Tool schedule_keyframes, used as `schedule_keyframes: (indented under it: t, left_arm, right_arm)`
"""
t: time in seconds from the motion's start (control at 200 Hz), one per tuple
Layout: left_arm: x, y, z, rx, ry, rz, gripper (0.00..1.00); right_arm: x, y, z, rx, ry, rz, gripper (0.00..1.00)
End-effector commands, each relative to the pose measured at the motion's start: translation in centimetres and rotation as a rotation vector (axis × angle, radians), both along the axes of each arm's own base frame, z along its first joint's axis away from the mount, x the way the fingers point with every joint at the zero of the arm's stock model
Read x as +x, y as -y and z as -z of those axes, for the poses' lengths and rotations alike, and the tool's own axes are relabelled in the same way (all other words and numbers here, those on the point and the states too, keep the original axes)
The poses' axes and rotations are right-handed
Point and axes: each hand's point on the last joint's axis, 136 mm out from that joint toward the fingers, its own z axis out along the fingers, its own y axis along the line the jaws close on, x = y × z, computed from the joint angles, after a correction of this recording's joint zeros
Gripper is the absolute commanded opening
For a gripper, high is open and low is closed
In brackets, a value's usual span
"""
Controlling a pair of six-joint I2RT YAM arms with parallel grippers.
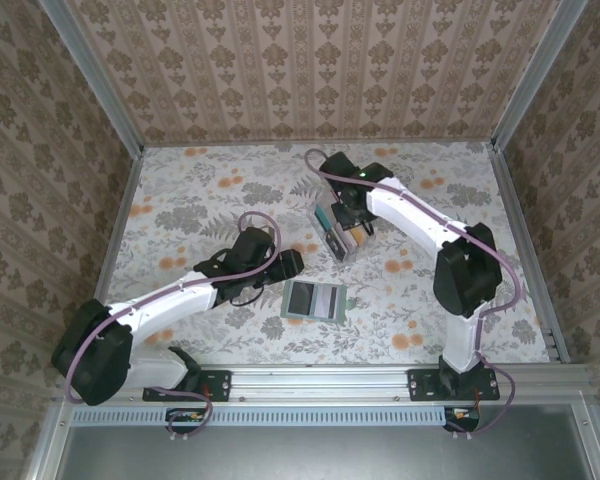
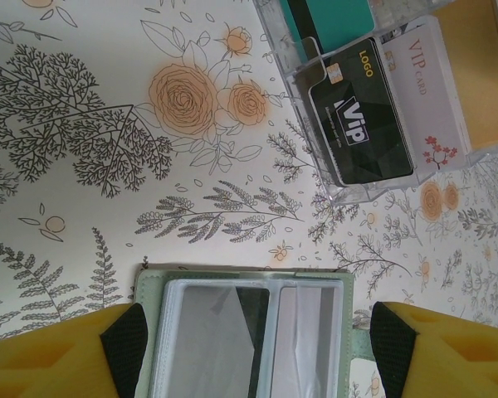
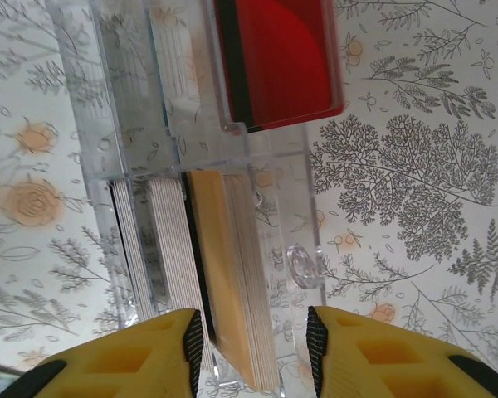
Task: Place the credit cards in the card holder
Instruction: Pick up the credit card from the storage box.
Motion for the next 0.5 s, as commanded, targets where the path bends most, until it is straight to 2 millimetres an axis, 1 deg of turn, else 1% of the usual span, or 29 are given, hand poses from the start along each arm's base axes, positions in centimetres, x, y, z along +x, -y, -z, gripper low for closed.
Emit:
schedule_keyframes:
  t: [0.0,0.145,0.345,0.495]
  left_arm:
    - [0.2,-0.5,-0.4,-0.009,0.014,-0.024,0.75]
    - [0.0,-0.7,-0.4,-0.003,0.013,-0.027,0.75]
    - [0.0,-0.8,-0.3,-0.005,0.012,-0.030,0.75]
    - [0.0,-0.8,-0.3,-0.002,0.011,-0.029,0.75]
  right_arm:
    - [0.3,0.9,0.1,-0.147,0.016,-0.023,0.41]
    - [0.8,1.2,0.6,-0.235,0.032,-0.025,0.42]
    - [0.9,1.1,2.2,-0.273,0.016,-0.029,0.42]
    - [0.9,1.4,2.8,-0.317,0.017,-0.032,0.42]
